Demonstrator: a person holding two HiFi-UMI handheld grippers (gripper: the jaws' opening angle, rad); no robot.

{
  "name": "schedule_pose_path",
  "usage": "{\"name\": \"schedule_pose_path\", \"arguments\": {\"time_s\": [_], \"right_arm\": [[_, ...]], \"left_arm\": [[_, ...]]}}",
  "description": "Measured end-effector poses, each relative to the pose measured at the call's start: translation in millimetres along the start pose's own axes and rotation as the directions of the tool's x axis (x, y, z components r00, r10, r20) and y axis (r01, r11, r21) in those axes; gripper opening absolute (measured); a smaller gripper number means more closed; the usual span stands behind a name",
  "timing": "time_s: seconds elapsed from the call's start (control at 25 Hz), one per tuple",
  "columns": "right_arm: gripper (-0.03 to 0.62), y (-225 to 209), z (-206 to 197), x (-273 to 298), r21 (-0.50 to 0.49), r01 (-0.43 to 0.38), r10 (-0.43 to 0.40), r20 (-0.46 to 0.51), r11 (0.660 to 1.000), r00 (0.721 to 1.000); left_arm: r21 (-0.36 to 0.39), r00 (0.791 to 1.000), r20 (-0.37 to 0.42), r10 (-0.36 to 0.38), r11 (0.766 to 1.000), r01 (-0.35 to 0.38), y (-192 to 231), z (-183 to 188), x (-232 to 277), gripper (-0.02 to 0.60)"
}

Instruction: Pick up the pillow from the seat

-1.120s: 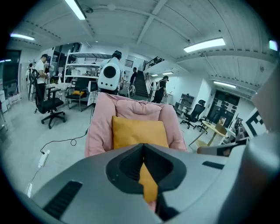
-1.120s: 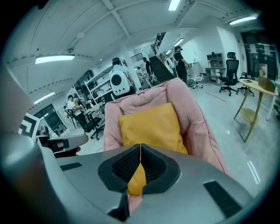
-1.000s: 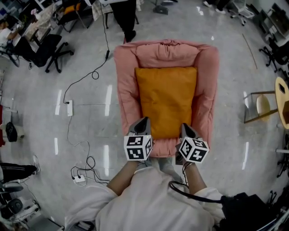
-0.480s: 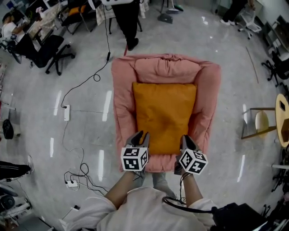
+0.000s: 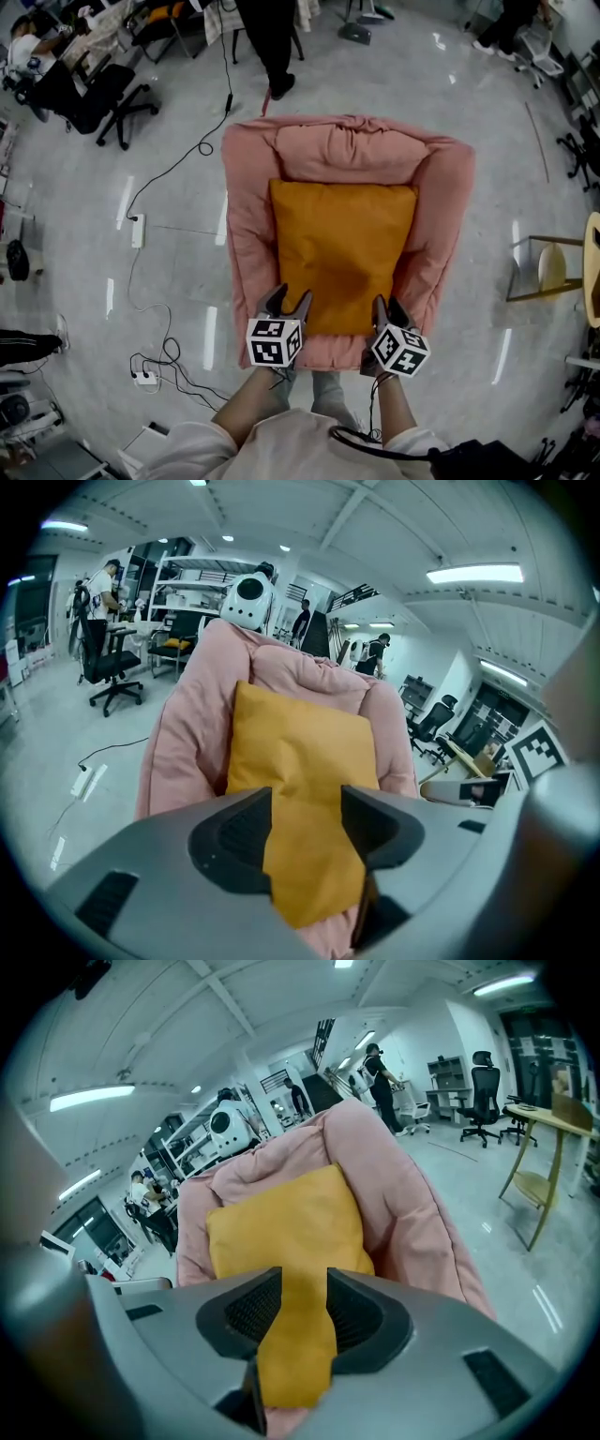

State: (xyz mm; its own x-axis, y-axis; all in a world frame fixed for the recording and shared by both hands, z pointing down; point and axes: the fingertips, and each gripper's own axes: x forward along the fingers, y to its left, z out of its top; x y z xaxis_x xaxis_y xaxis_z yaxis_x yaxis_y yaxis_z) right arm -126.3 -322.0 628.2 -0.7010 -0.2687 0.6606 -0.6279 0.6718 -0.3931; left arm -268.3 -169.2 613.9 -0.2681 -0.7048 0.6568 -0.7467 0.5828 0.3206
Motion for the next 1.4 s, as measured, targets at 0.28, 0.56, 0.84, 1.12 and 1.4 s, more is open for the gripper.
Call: {"name": "schedule_pose_path", "arguments": {"time_s": [0.28, 0.56, 0.84, 1.12, 1.4], "right_arm": [[0.179, -17.4, -17.5, 19.0, -0.003, 0.006, -0.006, -0.045, 1.0, 0.999], [0.219, -37.3, -40.4, 49.7, -0.021, 0.027, -0.028, -0.093, 0.999, 0.995], [0.257, -53.0, -74.3, 85.6, -0.097, 0.021, -0.037, -0.161, 0.995, 0.986], [0.261, -57.0, -93.5, 119.0, -0.069, 0.003, -0.016, -0.191, 0.998, 0.982], [0.261, -60.9, -100.1, 141.0, -0.043, -0.029, 0.02, -0.204, 0.999, 0.979]], "left_arm": [[-0.039, 0.999, -0.038, 0.012, 0.999, -0.014, 11.3, -23.4, 20.9, 0.278], [-0.05, 0.994, -0.098, 0.052, 0.997, -0.057, 33.0, -52.0, 49.8, 0.297], [-0.044, 0.985, -0.142, 0.093, 0.994, -0.1, 52.0, -82.3, 80.1, 0.325], [-0.065, 0.986, -0.143, 0.08, 0.994, -0.09, 65.9, -96.5, 105.6, 0.325], [-0.076, 0.985, -0.163, 0.055, 0.995, -0.069, 69.5, -103.2, 127.9, 0.325]]}}
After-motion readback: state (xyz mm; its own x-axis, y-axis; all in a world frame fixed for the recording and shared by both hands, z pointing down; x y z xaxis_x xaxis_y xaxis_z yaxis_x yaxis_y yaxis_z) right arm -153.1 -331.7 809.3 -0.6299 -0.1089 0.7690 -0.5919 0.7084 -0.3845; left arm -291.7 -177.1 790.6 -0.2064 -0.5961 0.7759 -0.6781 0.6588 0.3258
